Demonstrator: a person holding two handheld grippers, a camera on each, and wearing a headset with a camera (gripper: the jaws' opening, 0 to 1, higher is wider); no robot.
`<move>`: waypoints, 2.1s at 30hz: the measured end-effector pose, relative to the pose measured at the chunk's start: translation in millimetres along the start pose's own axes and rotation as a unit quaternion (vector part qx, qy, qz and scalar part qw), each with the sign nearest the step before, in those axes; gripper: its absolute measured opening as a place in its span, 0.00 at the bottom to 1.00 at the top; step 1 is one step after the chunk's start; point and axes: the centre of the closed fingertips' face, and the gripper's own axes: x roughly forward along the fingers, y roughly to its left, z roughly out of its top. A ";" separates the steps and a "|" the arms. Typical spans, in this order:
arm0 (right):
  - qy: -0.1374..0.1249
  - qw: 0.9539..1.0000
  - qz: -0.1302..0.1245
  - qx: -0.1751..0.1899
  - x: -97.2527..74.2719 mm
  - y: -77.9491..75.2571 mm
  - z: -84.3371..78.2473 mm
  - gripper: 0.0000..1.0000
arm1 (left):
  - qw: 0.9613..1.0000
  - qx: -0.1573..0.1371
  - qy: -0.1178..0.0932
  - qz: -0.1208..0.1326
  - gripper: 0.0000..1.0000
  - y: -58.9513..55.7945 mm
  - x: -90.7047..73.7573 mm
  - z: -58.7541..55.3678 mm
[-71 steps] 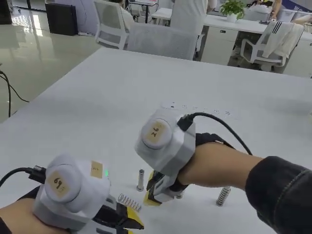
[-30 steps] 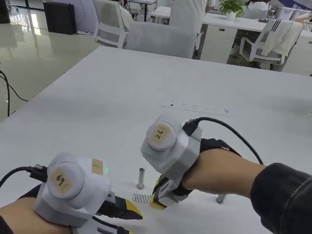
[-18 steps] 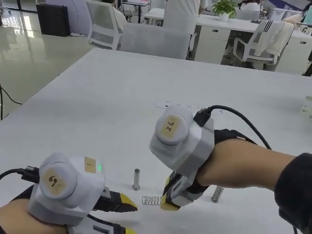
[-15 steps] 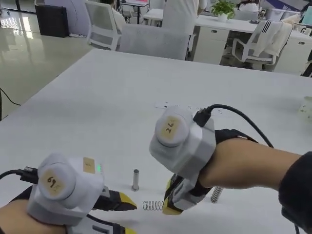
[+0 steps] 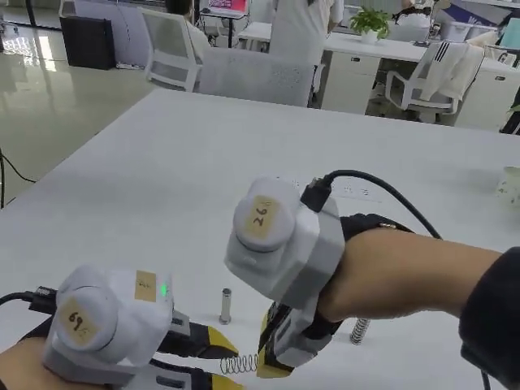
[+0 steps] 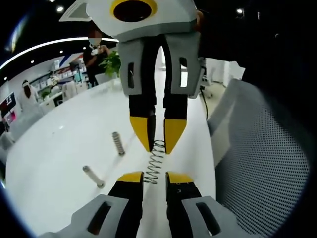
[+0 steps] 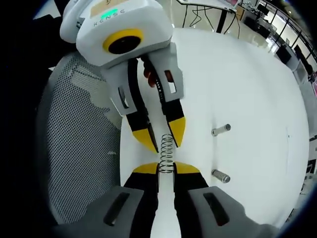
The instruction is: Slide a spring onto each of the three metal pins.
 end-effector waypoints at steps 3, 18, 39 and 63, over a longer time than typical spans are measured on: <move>-0.002 1.000 0.001 -0.004 -2.3 2.6 2.0 0.08 | 1.000 0.007 0.000 0.003 0.04 1.4 -0.6 0.0; -0.053 0.998 -0.024 -0.028 -20.1 1.4 35.3 0.07 | 1.000 -0.019 -0.016 0.001 0.03 1.6 -0.5 4.5; -0.040 0.997 -0.019 -0.057 -11.1 0.2 32.2 0.15 | 0.999 -0.037 -0.028 0.010 0.03 7.3 -2.9 8.7; -0.038 0.998 -0.023 -0.043 -9.9 -6.5 33.9 0.08 | 0.997 -0.061 -0.035 0.018 0.04 12.9 -7.0 8.4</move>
